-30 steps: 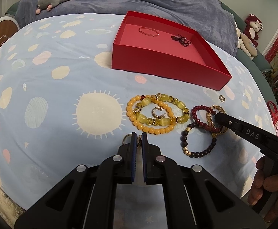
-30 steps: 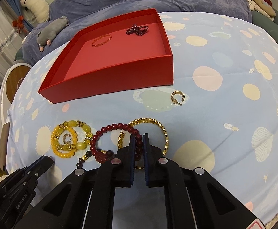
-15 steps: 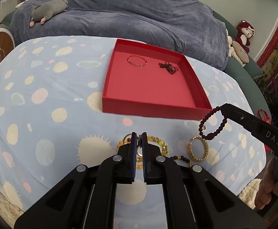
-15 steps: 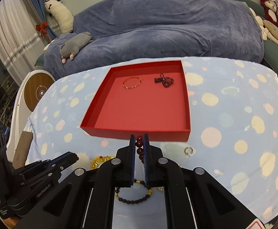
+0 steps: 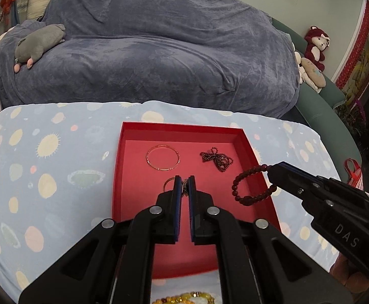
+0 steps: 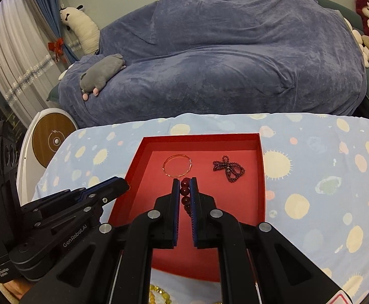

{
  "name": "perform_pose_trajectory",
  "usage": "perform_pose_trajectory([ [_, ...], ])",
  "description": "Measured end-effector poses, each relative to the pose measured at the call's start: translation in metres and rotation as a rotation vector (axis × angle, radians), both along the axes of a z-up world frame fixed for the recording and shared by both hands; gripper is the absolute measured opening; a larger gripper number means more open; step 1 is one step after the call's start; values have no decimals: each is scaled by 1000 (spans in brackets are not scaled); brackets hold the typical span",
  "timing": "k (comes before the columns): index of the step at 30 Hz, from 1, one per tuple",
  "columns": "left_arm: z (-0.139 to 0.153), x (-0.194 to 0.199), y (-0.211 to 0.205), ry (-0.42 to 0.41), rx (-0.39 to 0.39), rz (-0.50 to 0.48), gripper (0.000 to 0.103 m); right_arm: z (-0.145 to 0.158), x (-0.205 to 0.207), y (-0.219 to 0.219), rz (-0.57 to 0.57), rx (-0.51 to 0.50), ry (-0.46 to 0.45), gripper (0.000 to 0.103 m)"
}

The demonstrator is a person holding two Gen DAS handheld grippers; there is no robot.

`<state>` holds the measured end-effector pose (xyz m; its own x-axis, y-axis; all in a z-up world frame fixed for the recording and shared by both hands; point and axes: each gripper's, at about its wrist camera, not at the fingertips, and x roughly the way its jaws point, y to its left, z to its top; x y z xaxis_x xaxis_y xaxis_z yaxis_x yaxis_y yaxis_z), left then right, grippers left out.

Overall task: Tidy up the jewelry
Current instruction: 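Carry the ring and red bead bracelet into the red box and open both tools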

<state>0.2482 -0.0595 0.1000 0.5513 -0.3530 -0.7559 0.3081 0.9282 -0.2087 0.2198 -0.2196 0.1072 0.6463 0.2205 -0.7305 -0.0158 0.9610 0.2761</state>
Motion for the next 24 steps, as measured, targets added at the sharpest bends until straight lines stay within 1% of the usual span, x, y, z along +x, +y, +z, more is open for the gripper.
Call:
perform_pose_trajectory([
  [5,-34,31,-14,55,27,8,5,-37,29,-6,-12,30,69,7],
  [9,-58,45,-22,87,60,1,5,-67,43,-10,-18,10,122,7],
  [12,-72,52,-24,112,73,4,5,-81,47,-16,-21,-14,149,7],
  [15,-81,55,-24,131,74,4,5,-92,49,-23,-32,-19,170,7],
  [20,-90,53,-26,135,94,2,5,-100,48,-28,-36,-21,178,8],
  [22,-92,52,-25,132,95,8,5,-101,46,-28,-44,-30,171,9],
  [24,-92,50,-25,123,108,12,5,-98,44,-27,-49,-39,157,13],
])
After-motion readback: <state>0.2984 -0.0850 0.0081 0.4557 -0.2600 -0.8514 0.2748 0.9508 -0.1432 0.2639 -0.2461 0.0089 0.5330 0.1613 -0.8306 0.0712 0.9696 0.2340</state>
